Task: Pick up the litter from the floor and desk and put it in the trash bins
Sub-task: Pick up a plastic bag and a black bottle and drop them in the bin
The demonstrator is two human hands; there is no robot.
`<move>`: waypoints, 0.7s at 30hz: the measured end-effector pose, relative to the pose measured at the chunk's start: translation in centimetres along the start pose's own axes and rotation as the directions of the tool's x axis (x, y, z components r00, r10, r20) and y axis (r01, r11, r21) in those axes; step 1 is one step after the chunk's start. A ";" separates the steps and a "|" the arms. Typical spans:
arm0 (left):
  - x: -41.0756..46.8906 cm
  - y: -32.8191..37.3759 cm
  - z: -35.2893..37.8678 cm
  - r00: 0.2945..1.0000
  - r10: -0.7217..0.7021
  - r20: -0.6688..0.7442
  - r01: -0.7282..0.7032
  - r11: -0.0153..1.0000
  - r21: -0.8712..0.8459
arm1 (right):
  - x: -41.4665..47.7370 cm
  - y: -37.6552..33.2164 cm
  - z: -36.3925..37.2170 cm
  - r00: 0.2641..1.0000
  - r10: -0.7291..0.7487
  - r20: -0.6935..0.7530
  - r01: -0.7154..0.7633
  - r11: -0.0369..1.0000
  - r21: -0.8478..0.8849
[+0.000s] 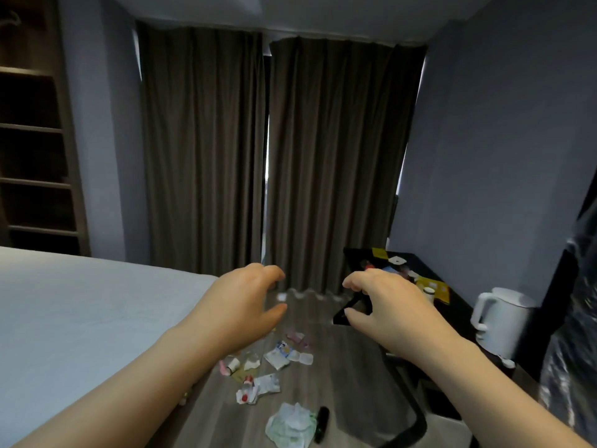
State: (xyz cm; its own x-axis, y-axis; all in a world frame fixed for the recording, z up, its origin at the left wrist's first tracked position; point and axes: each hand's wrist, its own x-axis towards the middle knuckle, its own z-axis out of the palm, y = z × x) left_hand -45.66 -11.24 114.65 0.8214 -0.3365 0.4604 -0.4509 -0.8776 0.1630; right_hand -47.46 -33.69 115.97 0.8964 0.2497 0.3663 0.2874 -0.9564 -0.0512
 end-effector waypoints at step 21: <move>31.5 -14.1 19.5 0.988 -0.072 0.136 0.072 0.997 0.003 | 31.6 16.3 17.6 0.994 0.050 0.097 -0.055 0.997 0.050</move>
State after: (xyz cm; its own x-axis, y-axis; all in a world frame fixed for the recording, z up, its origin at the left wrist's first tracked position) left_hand -6.60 -16.11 109.81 0.8915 -0.3160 0.3247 -0.3896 -0.9004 0.1935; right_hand -8.48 -38.72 110.41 0.9381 0.2154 0.2713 0.2544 -0.9600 -0.1173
